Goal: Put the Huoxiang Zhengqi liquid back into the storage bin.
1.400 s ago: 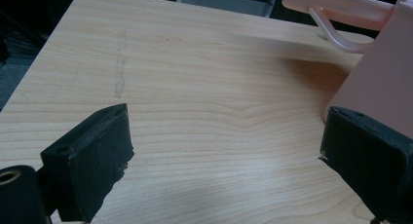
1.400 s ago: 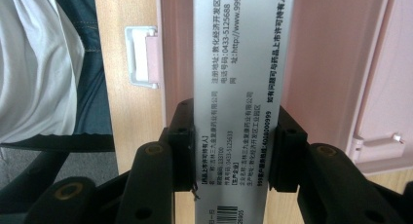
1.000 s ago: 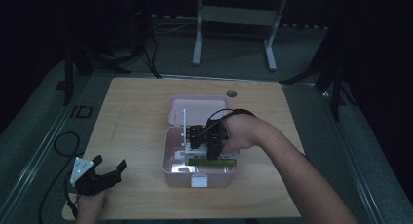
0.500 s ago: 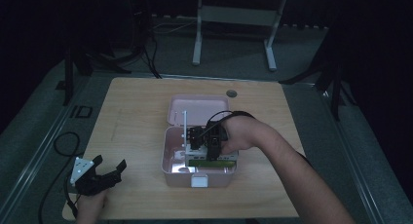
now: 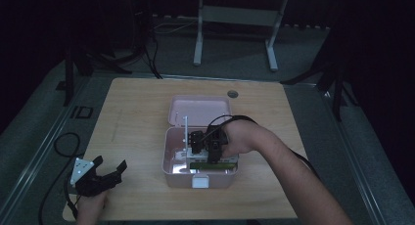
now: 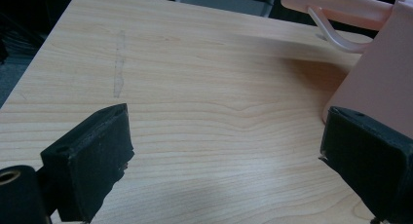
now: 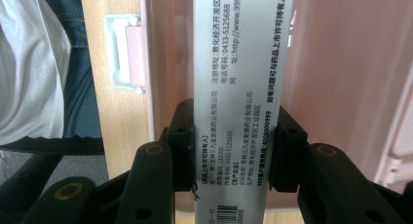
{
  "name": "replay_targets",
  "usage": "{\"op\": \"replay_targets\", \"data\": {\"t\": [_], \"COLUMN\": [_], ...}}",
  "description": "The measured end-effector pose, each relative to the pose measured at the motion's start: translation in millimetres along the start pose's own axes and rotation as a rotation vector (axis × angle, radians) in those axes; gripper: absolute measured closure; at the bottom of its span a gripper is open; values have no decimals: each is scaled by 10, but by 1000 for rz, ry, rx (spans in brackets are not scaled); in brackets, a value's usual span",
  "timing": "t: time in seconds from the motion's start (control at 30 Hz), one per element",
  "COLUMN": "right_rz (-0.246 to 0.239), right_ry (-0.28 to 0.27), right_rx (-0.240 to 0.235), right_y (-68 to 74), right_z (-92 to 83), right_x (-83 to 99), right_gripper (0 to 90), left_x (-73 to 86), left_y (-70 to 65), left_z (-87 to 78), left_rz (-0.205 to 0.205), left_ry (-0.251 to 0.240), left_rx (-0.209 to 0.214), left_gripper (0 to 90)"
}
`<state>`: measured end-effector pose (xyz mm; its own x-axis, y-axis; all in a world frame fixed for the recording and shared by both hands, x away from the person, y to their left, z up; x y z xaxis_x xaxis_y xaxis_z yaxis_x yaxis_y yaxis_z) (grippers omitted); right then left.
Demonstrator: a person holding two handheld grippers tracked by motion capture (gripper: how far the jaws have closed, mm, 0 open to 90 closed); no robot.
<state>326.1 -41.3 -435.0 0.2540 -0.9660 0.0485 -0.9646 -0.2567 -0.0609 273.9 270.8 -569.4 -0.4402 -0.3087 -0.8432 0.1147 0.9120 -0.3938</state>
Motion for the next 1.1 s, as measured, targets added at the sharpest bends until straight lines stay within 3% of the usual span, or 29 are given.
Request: {"op": "replay_targets", "data": {"t": [1.1], "right_rz": [-24], "right_ry": [4], "right_rx": [-34], "right_y": [29], "right_z": [455], "right_x": [11], "right_gripper": [616], "left_x": [-1], "left_y": [2], "left_z": [-1], "left_rz": [-1], "left_ry": [-2], "left_rx": [1], "left_gripper": [49]}}
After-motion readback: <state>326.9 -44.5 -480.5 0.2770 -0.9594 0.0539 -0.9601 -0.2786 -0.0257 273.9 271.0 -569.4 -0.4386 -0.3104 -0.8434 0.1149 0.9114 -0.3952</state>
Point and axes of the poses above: each handheld gripper's, and its own axes: z roughly forward along the jaws, x roughly out of its underside, y roughly to its left, the point moved 6 cm from there along z, roughly forward along the jaws, and after that the axes turned 11 degrees about -z, right-handed, at the moved point
